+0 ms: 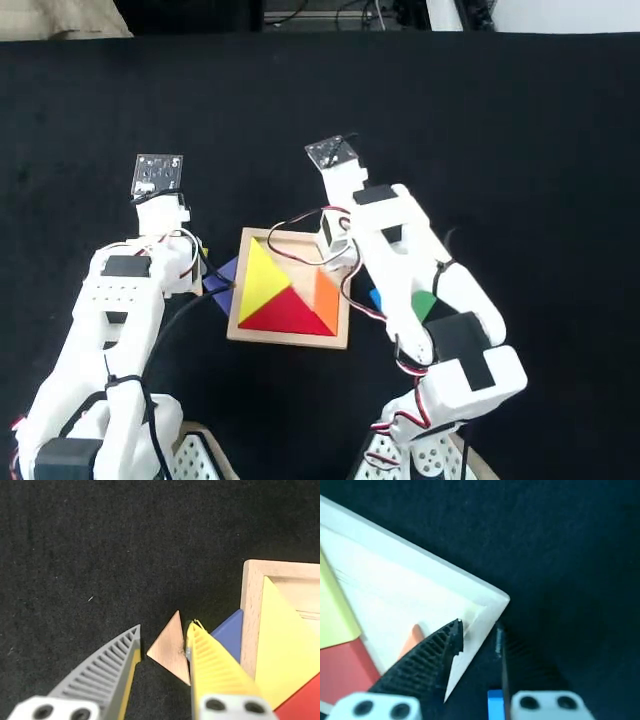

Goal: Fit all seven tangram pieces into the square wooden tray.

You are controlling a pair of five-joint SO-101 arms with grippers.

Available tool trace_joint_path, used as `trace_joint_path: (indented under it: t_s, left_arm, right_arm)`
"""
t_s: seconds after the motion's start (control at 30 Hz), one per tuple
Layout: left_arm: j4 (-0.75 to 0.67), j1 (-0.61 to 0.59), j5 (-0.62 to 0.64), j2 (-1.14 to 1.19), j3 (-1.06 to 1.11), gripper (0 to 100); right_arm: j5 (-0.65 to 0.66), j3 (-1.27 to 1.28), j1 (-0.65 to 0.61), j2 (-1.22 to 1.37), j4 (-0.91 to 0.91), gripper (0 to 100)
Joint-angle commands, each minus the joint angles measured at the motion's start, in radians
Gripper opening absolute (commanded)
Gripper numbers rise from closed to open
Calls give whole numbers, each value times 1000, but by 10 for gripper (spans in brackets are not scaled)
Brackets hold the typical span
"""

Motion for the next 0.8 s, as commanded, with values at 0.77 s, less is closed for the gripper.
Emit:
trace_joint_path:
  t_s: [0.77]
  left_arm:
    - [-15,-10,9,-3,5,155]
  right_arm:
    - [52,-196,121,111,-15,60]
